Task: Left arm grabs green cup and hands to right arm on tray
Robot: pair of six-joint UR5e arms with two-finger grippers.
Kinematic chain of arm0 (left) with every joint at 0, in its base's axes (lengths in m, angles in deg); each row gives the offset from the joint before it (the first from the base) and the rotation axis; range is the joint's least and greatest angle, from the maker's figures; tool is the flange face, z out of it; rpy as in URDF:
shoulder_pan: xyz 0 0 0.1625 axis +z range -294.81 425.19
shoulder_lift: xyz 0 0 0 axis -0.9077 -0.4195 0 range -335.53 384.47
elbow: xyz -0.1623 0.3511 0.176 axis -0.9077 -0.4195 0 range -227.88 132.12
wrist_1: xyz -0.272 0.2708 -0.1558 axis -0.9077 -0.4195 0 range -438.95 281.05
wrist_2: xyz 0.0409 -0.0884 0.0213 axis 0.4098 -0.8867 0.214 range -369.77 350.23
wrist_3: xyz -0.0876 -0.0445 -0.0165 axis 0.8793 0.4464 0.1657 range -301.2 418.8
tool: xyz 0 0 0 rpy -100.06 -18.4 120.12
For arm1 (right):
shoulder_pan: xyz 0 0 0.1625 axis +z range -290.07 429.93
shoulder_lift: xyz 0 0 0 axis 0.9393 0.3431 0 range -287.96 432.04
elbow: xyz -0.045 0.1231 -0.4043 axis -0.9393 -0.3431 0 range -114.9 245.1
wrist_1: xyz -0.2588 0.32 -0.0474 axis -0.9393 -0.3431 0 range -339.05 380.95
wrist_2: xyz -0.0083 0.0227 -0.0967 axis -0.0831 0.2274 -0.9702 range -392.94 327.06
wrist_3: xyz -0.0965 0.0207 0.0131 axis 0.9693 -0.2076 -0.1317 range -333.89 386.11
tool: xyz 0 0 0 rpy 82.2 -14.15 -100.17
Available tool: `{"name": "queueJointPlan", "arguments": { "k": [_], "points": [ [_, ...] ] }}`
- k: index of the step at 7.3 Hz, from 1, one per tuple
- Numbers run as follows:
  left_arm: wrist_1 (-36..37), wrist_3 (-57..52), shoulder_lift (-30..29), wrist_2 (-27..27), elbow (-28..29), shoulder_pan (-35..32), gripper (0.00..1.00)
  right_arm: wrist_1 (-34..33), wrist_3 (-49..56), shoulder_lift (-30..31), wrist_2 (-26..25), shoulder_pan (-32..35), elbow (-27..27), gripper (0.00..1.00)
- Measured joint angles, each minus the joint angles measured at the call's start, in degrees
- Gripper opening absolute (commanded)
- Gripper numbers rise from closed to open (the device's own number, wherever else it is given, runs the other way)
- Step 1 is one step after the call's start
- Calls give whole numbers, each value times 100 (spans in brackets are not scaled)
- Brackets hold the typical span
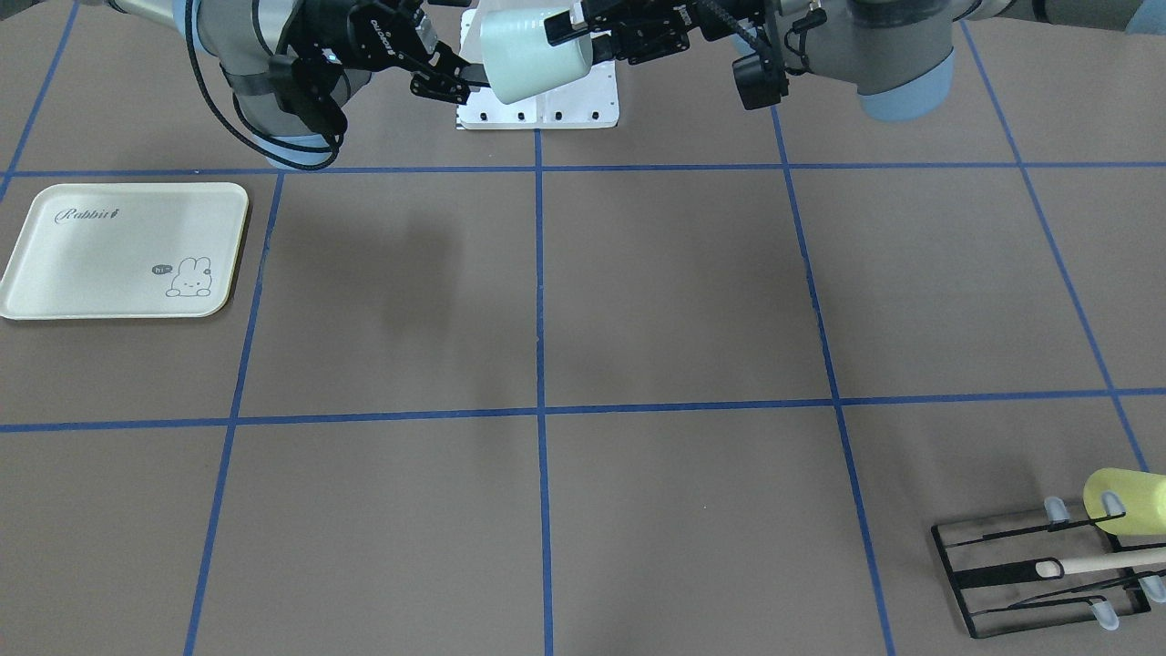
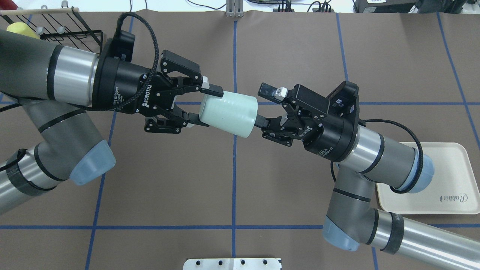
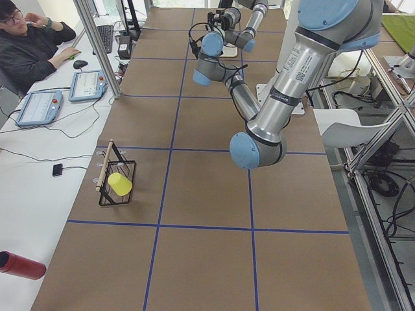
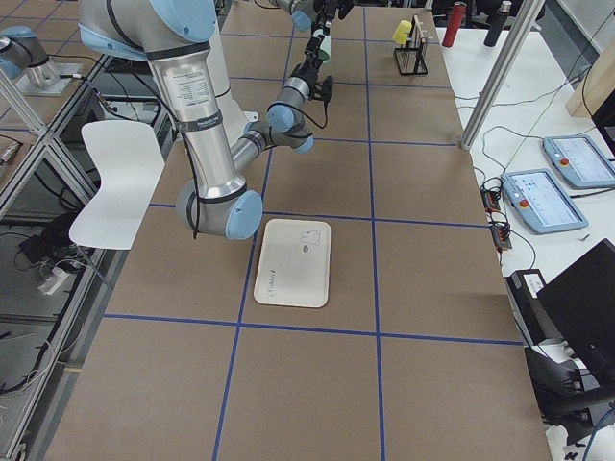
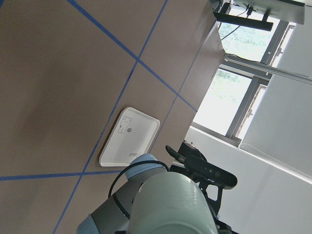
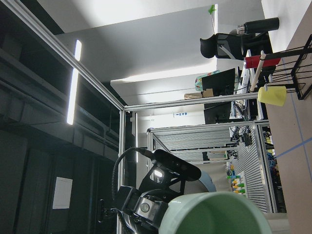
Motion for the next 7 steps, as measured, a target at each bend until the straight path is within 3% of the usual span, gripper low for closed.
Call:
{"name": "queueJointPlan", "arguments": {
  "k": [3, 5, 7],
  "points": [
    [7, 5, -68, 13, 0, 77, 0, -9, 16, -50, -90, -119, 2, 85],
    [8, 4, -73, 14, 2, 83, 0, -4, 25, -50, -100, -188, 2, 59],
    [8, -2, -73, 14, 8, 84, 0, 5, 26, -55, -95, -204, 7, 55]
  ]
}}
